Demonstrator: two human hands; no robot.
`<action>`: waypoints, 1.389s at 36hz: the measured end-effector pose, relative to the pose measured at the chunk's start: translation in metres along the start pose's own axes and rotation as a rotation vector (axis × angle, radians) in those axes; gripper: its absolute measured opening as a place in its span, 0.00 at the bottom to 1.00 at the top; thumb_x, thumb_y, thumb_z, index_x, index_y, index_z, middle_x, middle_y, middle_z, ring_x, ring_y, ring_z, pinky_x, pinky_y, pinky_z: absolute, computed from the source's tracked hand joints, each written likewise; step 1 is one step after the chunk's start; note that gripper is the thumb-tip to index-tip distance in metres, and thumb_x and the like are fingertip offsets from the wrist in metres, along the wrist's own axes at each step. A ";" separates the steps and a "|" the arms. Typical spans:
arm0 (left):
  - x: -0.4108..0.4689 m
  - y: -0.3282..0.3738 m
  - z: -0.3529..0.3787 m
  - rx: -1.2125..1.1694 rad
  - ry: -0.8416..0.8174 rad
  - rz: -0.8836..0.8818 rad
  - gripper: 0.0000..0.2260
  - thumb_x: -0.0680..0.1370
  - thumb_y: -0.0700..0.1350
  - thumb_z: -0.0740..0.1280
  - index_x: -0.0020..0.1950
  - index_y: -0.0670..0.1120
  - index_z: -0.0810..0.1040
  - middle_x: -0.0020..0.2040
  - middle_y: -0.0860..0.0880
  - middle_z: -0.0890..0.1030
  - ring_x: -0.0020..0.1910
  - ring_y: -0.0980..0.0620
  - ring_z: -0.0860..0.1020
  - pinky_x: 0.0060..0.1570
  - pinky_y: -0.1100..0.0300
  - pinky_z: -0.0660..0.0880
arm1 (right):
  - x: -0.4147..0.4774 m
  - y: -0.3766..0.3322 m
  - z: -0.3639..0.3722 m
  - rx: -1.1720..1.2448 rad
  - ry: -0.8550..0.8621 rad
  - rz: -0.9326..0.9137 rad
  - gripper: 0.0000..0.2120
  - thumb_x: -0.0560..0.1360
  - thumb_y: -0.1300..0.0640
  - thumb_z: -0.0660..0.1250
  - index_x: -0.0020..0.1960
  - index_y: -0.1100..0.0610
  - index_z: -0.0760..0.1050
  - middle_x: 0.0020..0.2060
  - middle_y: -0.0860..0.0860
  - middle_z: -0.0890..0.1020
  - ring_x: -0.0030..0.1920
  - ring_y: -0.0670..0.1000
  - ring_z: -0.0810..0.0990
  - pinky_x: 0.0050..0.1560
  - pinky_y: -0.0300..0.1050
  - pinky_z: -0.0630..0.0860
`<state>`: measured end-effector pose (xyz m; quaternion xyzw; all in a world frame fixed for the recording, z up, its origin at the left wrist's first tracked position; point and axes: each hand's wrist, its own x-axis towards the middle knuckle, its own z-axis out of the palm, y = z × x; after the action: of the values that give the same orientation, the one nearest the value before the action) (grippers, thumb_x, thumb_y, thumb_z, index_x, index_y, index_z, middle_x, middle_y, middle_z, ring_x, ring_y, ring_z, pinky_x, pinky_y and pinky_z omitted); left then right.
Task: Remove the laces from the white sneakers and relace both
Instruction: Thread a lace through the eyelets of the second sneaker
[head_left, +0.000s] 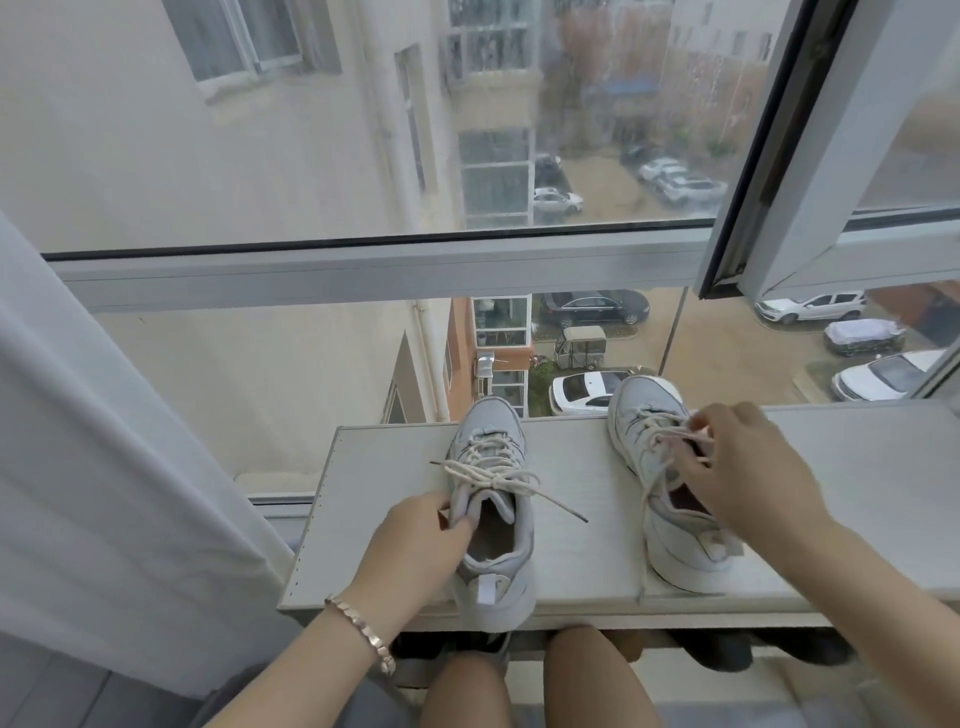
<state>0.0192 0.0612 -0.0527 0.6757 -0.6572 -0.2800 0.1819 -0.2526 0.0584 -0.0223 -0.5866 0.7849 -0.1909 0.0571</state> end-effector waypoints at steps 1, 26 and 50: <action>0.001 0.001 0.000 -0.001 0.026 0.003 0.14 0.77 0.52 0.63 0.40 0.43 0.78 0.31 0.49 0.76 0.31 0.51 0.73 0.31 0.60 0.67 | 0.004 0.008 0.000 -0.072 -0.080 0.075 0.18 0.75 0.51 0.65 0.61 0.59 0.71 0.57 0.58 0.72 0.59 0.60 0.70 0.52 0.51 0.70; 0.019 0.075 -0.001 0.016 0.057 0.309 0.08 0.77 0.43 0.63 0.53 0.47 0.80 0.49 0.51 0.80 0.44 0.56 0.76 0.43 0.65 0.71 | -0.035 -0.025 0.028 0.123 -0.475 -0.053 0.09 0.75 0.53 0.61 0.53 0.55 0.71 0.42 0.52 0.79 0.43 0.53 0.78 0.39 0.46 0.72; 0.066 0.094 0.033 0.290 -0.204 0.052 0.09 0.74 0.44 0.65 0.36 0.41 0.73 0.37 0.43 0.78 0.47 0.42 0.80 0.46 0.53 0.76 | 0.040 -0.051 0.045 0.181 -0.546 -0.213 0.12 0.75 0.54 0.65 0.40 0.62 0.80 0.32 0.53 0.77 0.31 0.47 0.71 0.31 0.39 0.65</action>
<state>-0.0761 -0.0068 -0.0296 0.6456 -0.7231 -0.2446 0.0221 -0.2049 -0.0019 -0.0394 -0.6880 0.6544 -0.1004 0.2974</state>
